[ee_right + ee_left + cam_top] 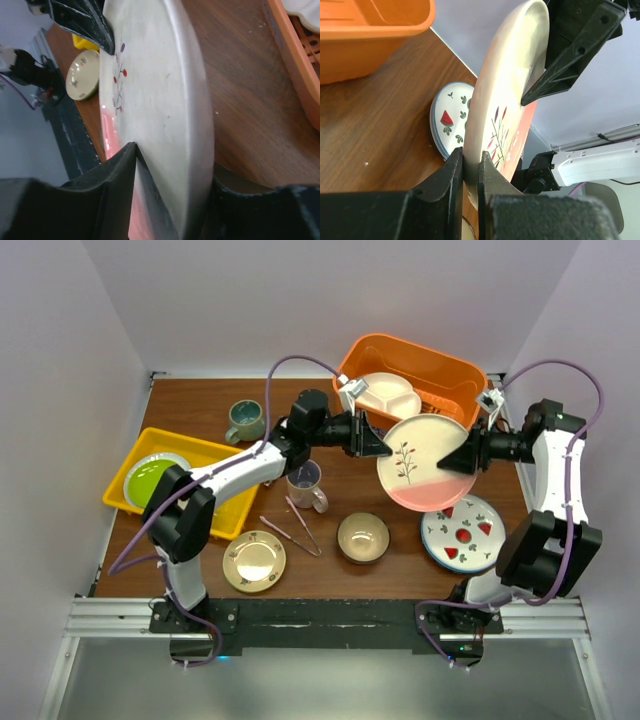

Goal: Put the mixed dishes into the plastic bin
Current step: Pick up the plate at the center of the board.

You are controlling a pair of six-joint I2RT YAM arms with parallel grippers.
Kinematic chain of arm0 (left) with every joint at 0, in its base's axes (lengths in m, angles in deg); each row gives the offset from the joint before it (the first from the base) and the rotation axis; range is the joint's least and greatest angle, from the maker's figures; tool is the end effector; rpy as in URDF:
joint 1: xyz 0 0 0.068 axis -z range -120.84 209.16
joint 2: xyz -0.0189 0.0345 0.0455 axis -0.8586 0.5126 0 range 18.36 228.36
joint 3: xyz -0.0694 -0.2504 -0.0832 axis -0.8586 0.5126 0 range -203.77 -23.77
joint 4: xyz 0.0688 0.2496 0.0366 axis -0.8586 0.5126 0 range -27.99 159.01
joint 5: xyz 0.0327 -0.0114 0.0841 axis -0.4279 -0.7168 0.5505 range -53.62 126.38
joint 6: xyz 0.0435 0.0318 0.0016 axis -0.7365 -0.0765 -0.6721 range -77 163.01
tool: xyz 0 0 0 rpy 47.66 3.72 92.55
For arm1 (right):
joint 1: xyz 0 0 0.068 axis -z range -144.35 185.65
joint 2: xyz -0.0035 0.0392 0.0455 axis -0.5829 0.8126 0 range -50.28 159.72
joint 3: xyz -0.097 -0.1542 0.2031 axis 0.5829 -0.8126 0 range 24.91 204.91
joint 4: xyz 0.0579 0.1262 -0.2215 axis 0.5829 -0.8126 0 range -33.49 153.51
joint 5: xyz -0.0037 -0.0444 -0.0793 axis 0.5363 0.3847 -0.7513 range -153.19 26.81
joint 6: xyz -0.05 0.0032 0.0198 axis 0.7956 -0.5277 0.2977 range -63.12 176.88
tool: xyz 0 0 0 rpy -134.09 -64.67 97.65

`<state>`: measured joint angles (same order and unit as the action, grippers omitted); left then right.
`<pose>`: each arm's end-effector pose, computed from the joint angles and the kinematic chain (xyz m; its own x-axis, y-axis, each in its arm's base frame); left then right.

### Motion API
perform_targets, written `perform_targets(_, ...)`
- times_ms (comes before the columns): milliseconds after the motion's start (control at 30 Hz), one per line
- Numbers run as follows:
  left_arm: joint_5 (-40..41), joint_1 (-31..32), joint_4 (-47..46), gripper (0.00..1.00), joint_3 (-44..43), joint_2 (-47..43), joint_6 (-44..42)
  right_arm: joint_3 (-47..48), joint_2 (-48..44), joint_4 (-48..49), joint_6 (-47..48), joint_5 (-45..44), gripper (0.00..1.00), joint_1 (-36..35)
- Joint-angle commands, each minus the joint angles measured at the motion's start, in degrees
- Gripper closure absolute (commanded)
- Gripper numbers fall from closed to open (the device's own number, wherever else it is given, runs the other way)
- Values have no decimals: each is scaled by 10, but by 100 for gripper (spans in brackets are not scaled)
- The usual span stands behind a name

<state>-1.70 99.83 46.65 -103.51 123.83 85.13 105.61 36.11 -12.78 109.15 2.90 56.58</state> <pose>0.3176 -0.3016 0.2972 -0.7540 -0.0482 -0.6551 0.6302 0.2283 -0.7422 0.2596 -0.0645 0.3248 -0.5862 -0.1191 -0.8014 -0.7159 0.5393 0.4435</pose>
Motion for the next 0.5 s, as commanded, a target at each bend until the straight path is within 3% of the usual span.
perform_targets(0, -7, -12, -114, 100, -9, -61, 32, 33, 2, -74, -34, 70, 63, -26)
perform_targets(100, -17, -30, -106, 100, -8, -76, 34, 54, 17, -73, -47, 89, 76, -42)
perform_targets(133, -16, -31, -103, 100, 0, -80, 30, 58, 21, -73, -55, 97, 86, -52)
perform_targets(200, -16, -32, -107, 100, 8, -90, 25, 64, 30, -72, -59, 104, 98, -62)
perform_targets(433, -42, -59, -112, 100, 6, -84, 28, 96, 51, -72, -93, 162, 100, -81)
perform_targets(467, -41, -65, -111, 94, 7, -88, 27, 104, 55, -72, -100, 177, 100, -82)
